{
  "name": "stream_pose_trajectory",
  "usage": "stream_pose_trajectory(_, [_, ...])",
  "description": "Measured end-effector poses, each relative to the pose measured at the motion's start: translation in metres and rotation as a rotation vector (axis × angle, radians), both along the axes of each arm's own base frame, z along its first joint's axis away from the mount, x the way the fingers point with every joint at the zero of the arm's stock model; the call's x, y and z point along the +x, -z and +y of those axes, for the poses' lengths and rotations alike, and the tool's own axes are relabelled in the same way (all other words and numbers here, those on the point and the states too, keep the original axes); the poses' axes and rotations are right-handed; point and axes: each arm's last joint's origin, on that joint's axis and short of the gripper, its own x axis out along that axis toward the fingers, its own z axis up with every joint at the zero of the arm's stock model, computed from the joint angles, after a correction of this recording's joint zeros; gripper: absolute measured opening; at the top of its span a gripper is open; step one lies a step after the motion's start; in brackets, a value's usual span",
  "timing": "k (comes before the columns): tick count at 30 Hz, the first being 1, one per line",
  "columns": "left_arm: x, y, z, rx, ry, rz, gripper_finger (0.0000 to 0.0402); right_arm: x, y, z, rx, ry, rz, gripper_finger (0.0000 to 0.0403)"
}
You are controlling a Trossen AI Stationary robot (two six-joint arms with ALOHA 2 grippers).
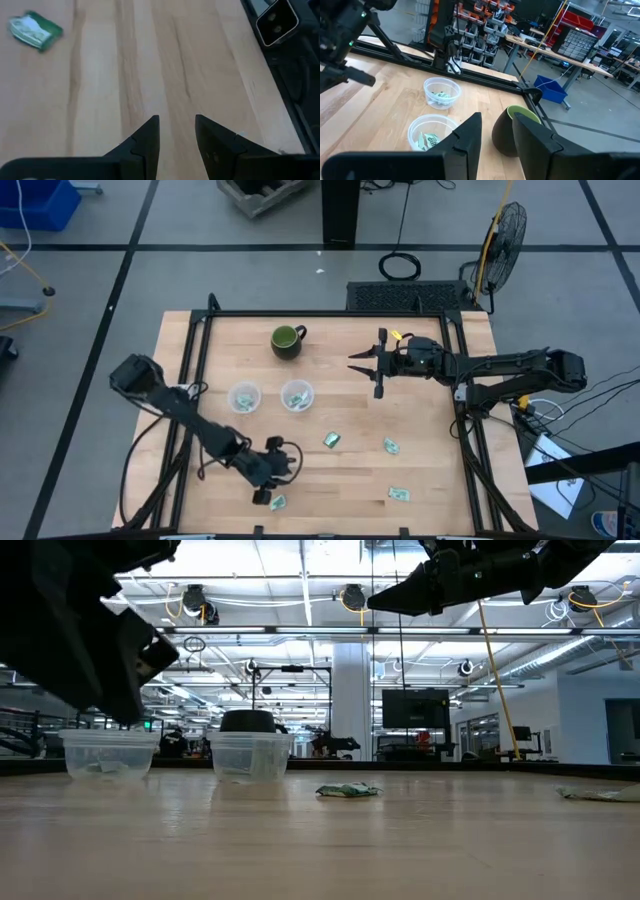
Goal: Pick and place Stevia / Truvia into bins
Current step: Put the stevia pocket in the left plastic container
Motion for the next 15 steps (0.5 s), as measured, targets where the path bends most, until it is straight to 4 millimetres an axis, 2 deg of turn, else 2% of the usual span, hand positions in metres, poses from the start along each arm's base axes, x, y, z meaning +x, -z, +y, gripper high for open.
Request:
stream_pose_trajectory(7, [0.002, 0.008, -0.015, -0.070, 0.114, -0.012, 0.0131, 0.000, 0.000, 0.000, 0.000, 0.000, 0.000, 0.0105])
stream_pose_trajectory(15, [-0.001, 0.036, -0.023, -0.026, 0.147, 0.067, 0.0131, 0.000, 0.000, 0.000, 0.000, 0.000, 0.000, 0.0105])
